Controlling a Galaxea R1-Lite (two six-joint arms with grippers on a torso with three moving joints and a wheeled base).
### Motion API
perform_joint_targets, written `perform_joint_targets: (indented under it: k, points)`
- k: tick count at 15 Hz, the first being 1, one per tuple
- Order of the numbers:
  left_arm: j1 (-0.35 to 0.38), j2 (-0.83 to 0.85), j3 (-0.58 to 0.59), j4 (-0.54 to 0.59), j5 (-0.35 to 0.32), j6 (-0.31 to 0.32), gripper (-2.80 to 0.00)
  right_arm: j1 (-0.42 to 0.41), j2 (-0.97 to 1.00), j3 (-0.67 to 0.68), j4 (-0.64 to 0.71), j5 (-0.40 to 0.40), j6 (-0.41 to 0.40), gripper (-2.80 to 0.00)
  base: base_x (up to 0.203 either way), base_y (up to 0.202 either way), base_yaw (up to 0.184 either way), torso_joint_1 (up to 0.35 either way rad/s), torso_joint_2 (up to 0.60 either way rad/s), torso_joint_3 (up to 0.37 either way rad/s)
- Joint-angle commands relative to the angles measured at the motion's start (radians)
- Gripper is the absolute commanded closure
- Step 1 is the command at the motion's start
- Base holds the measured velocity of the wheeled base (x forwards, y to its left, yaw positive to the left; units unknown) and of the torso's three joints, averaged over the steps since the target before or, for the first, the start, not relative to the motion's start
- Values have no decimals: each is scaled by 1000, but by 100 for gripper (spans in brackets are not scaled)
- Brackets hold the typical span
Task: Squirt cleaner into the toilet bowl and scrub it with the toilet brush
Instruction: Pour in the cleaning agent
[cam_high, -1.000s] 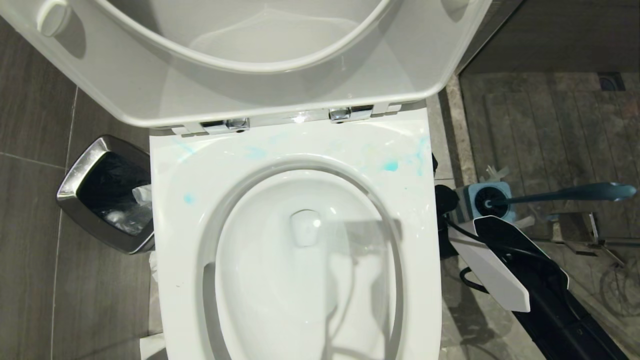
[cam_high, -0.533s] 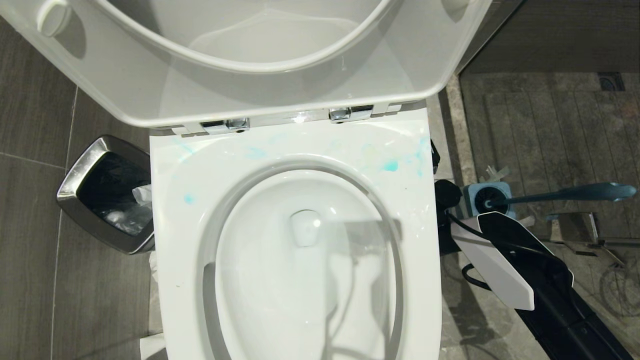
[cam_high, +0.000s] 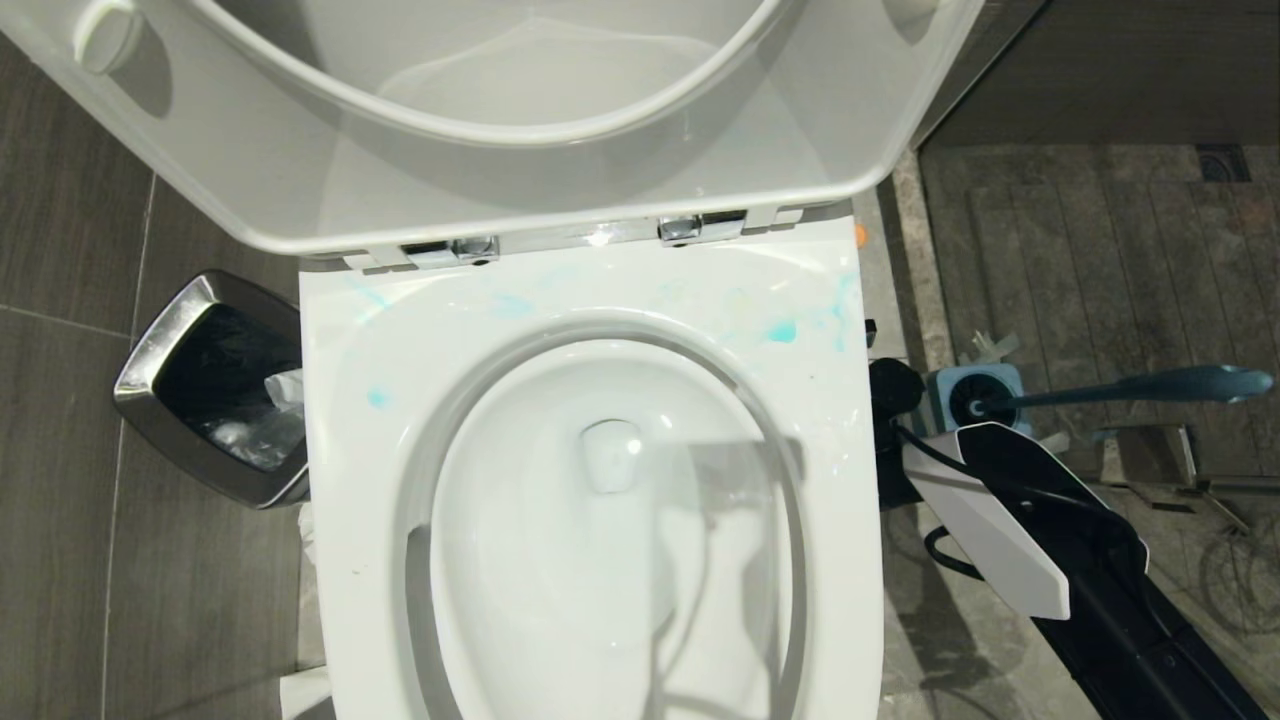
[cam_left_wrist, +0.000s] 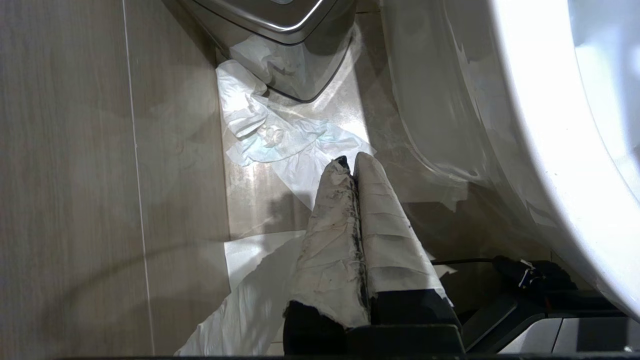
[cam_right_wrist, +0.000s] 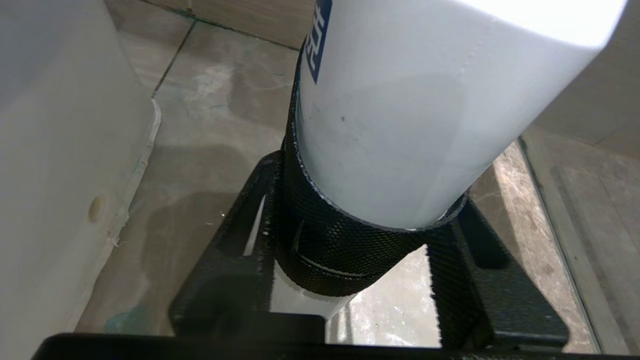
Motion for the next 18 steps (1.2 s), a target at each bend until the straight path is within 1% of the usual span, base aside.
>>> perform_joint_targets:
  k: [1,6,8,10,13,15,18]
  points:
    - [1,0,0,0,0,0,0,-1,-3,0,-10,-4,-1,0,0,0,0,0,0,0]
    - [1,1,0,0,0,0,0,-16,-14,19,-10,-10,13,0,0,0,0,0,0,0]
    - [1,1,0,0,0,0,0,-17,-14,58,-10,-36,75,0,0,0,0,0,0,0]
    - [1,1,0,0,0,0,0,-17,-12,127,-10,-53,127,0,0,0,0,0,0,0]
    - [1,1,0,0,0,0,0,-17,-11,135,-10,-57,196,0,0,0,0,0,0,0]
    - [1,0,0,0,0,0,0,-18,-23,136,-10,-58,219,0,0,0,0,0,0,0]
    - [1,0,0,0,0,0,0,-20,-40,142,-10,-58,222,0,0,0,0,0,0,0]
